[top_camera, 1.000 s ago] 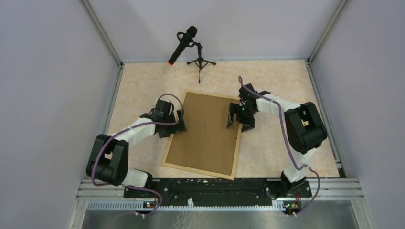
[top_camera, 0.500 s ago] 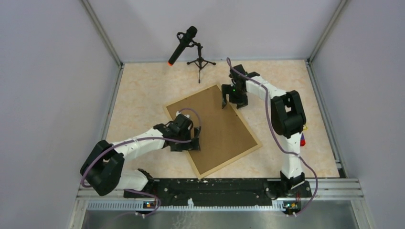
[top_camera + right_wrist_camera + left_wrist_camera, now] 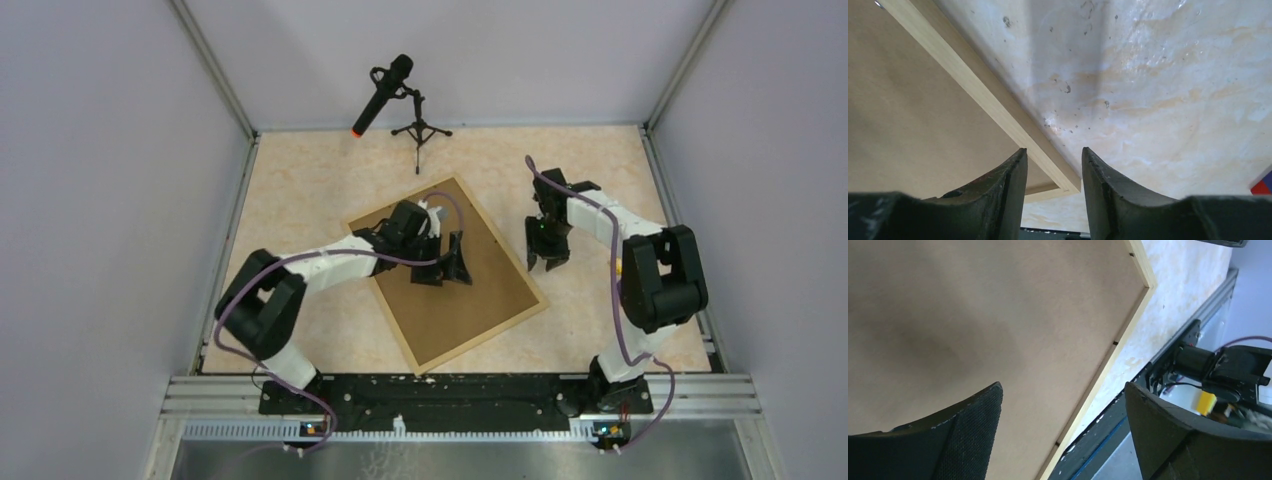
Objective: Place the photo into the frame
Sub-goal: Adjust the photo frame at the center of the board, then install the photo frame at the center of the board.
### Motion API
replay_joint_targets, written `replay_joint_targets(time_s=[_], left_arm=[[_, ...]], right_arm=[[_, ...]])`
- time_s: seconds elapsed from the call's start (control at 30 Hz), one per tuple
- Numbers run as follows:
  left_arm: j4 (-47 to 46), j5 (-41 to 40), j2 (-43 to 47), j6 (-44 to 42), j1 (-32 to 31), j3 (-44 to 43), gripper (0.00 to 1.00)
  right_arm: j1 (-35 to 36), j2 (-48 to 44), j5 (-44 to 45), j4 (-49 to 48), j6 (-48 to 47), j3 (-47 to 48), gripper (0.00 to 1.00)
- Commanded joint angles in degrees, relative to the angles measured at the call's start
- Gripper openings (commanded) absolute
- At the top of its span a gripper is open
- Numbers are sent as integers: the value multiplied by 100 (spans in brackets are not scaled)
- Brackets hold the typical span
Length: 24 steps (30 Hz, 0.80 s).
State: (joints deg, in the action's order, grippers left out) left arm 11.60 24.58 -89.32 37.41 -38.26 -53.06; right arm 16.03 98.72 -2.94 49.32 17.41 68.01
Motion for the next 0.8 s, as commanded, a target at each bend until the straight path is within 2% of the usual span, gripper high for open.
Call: replay_joint_targets(time_s=[0.0,0.1,0.37,0.77], left_arm=[[-519,1191,-835,0,-58,-463,94],[-528,1062,-1091,129,-7,-437,94],[-946,1013,-1153,536,376,272,94],[-989,980,-1125,520,562,481,94]], right_arm=[[119,-306,390,-36,-129,-144,41],[231,-221,423,19,-161,-216,35],[505,-54,420,-39,-165,-297,35],[583,-119,612,-127,-63,-660,34]])
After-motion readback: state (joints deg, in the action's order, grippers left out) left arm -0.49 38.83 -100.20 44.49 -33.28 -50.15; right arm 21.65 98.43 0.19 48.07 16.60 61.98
